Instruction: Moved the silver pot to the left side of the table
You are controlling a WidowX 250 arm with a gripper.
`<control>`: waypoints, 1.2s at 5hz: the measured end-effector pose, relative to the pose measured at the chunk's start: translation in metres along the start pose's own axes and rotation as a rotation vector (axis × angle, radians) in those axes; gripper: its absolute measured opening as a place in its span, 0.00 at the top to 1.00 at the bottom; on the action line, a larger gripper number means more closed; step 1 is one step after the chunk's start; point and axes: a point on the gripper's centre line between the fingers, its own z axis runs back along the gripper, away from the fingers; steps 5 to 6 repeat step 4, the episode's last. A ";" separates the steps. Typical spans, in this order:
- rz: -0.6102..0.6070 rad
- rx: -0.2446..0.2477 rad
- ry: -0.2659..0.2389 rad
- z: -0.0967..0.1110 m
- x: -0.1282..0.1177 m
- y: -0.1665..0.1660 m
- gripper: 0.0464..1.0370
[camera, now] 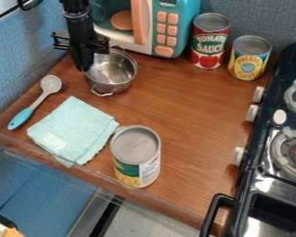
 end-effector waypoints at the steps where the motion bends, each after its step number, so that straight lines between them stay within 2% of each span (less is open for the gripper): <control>1: -0.001 0.001 -0.003 0.003 0.002 0.000 0.62; 2: -0.091 -0.004 -0.021 0.017 0.014 -0.006 0.33; 3: -0.193 -0.022 -0.007 0.030 0.016 -0.015 0.07; 4: -0.228 -0.046 -0.013 0.043 0.014 -0.018 0.03; 6: -0.228 -0.046 -0.013 0.043 0.014 -0.018 0.03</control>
